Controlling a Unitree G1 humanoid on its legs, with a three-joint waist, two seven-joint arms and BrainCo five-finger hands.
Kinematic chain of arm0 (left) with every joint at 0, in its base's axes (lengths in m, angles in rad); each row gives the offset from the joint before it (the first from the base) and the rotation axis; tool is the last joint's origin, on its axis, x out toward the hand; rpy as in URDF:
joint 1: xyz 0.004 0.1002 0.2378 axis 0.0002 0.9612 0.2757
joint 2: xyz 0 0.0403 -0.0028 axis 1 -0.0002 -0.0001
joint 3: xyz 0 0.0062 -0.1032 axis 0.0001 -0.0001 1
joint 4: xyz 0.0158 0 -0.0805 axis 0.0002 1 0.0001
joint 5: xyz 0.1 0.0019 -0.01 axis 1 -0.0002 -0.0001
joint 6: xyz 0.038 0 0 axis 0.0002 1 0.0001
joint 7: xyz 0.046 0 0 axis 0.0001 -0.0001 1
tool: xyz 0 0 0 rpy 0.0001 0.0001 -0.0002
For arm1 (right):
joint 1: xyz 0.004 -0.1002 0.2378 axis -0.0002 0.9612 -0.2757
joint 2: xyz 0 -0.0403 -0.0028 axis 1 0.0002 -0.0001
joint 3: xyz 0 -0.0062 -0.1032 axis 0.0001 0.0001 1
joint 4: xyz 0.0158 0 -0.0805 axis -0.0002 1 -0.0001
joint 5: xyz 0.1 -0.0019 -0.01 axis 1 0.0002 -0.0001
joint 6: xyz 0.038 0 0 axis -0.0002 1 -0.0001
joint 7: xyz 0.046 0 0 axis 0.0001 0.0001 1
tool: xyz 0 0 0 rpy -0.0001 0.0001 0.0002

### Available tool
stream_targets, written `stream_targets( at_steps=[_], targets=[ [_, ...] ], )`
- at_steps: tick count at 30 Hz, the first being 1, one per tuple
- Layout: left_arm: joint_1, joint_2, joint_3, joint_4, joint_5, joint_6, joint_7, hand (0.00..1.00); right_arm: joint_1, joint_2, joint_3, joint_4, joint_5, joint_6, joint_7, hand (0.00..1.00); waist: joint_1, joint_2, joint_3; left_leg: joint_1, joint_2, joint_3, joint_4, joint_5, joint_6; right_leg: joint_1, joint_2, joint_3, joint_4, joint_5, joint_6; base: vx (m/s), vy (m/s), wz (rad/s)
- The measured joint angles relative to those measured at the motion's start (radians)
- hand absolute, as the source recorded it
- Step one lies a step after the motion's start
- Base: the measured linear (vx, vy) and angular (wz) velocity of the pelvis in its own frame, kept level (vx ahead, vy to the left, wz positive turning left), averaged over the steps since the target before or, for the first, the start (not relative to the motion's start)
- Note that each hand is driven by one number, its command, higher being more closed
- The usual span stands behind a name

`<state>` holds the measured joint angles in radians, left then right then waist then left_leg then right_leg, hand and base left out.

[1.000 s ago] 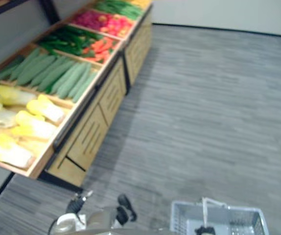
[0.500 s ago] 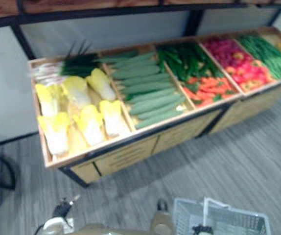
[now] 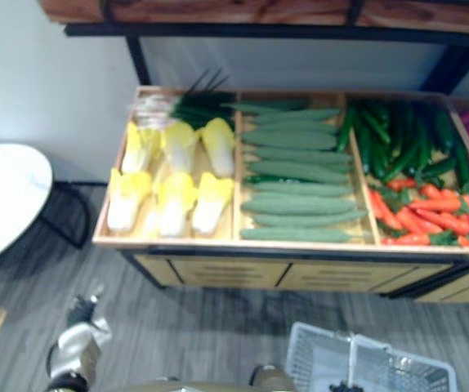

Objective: Pick vegetable in the basket

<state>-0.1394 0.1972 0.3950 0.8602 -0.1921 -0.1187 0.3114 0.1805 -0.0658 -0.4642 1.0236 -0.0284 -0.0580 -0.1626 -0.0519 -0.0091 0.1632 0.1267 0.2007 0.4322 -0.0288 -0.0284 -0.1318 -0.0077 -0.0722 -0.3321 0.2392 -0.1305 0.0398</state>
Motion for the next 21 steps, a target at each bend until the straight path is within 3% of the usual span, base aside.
stream_targets(
  at_steps=[3,7,9,12,18,21],
  targets=[
    [-0.067,0.044,-0.023,-0.092,-0.002,-0.004,0.071,0.00,0.007,0.017,0.001,0.001,0.000,0.004,-0.003,1.00,-0.002,-0.016,0.003,-0.001,0.004,-0.003,-0.003,0.016,0.002,-0.059,-0.010,0.113,0.115,-0.004,-0.001,-0.05,0.028,0.17],
    [-0.087,0.047,-0.029,-0.345,0.005,-0.019,0.149,0.00,0.019,0.011,0.009,-0.007,-0.004,0.006,-0.009,1.00,0.003,-0.020,-0.005,-0.005,-0.024,0.031,-0.007,0.021,0.009,-0.029,-0.028,0.123,0.002,-0.012,-0.006,-0.06,0.018,-0.27],
    [-0.087,0.046,-0.006,-0.438,0.020,-0.048,0.180,0.00,0.035,0.001,0.012,-0.008,-0.004,0.012,-0.008,1.00,0.002,0.011,-0.016,-0.001,-0.022,0.069,-0.008,0.023,0.012,0.000,-0.008,0.156,-0.100,0.040,0.018,-0.07,0.024,-0.45],
    [-0.088,0.046,-0.009,-0.503,0.060,-0.049,0.191,0.00,0.067,-0.004,0.007,-0.010,-0.004,0.028,-0.007,1.00,-0.003,0.035,-0.033,0.006,-0.017,0.091,-0.009,0.023,0.012,0.017,0.006,0.177,-0.159,0.082,0.019,-0.04,0.004,-0.28],
    [-0.097,0.039,-0.100,-0.520,0.104,-0.044,0.153,0.00,0.082,-0.006,0.006,-0.027,-0.013,0.037,-0.003,1.00,-0.031,0.044,-0.033,0.005,-0.020,0.108,-0.022,0.036,0.020,0.025,0.014,0.188,-0.215,0.125,0.016,-0.06,-0.016,-0.10],
    [-0.131,0.033,-0.163,-0.505,0.197,-0.024,0.139,0.00,0.073,-0.017,0.030,-0.040,-0.016,0.037,-0.003,1.00,-0.035,0.052,-0.013,0.001,-0.026,0.113,-0.022,0.041,0.026,0.027,0.014,0.196,-0.245,0.150,0.018,-0.06,-0.002,-0.07]
  ],
)
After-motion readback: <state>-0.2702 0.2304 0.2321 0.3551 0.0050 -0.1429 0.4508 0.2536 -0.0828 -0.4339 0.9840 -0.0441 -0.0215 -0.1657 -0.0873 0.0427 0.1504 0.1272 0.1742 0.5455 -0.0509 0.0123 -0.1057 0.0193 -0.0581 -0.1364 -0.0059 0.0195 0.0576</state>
